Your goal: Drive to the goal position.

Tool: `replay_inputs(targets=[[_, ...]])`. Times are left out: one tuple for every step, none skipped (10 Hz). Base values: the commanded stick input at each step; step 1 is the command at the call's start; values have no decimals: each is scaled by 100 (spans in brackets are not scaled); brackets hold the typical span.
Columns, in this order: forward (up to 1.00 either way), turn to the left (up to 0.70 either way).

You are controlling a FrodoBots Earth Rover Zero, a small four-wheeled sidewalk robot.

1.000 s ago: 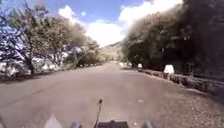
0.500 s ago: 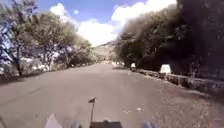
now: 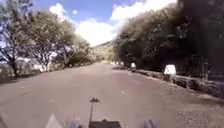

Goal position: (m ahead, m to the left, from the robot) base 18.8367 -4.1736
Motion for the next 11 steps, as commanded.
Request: replay_inputs(targets=[[70, 0], [70, 0], [70, 0], [70, 0], [70, 0], [70, 0], [70, 0], [70, 0], [70, 0], [70, 0], [70, 0]])
